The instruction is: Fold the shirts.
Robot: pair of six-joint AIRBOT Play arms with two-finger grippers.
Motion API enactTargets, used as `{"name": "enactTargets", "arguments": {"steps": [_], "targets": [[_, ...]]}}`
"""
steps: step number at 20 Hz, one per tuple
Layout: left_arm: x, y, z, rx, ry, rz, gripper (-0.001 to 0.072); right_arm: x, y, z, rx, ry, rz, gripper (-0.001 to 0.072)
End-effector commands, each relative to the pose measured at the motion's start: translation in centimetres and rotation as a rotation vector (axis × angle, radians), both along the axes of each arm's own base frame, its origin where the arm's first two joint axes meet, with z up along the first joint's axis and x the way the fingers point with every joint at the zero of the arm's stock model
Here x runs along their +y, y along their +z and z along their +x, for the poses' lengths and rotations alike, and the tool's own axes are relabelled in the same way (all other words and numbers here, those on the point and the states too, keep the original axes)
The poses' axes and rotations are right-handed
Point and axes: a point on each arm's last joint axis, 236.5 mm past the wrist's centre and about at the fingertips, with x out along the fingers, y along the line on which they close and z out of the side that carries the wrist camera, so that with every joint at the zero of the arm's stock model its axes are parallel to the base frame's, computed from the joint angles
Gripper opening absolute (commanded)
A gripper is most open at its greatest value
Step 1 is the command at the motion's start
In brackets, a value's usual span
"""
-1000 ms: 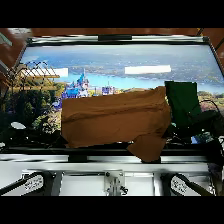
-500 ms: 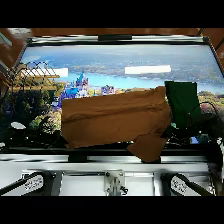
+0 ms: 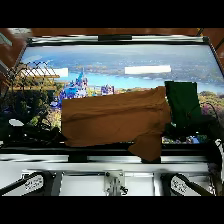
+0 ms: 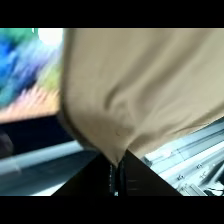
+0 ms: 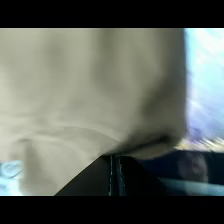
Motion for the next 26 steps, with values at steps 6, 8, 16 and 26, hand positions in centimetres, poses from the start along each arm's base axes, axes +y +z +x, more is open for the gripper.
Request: {"name": "enactTargets", "arguments": {"steps": [6, 8, 16, 26], "targets": [[2.7, 8.1, 10.7, -0.333, -0.001, 0.064, 0.0034, -0.1, 8.8, 13.9, -0.441, -0.042, -0.054, 0.0056], [3.4, 7.7, 12.4, -0.316, 0.025, 0.063, 0.0034, -0.8, 10.1, 17.7, -0.504, -0.082, -0.082, 0.0056], [3.3, 5.7, 19.2, -0.26, 0.115, -0.062, 0.0035, 1.1, 9.7, 28.8, -0.572, -0.038, -0.068, 0.0057], [1.6, 2.6, 18.9, -0.123, 0.104, -0.119, 0.0614, 0.9, 5.4, 27.9, -0.452, 0.028, -0.061, 0.0457]]}}
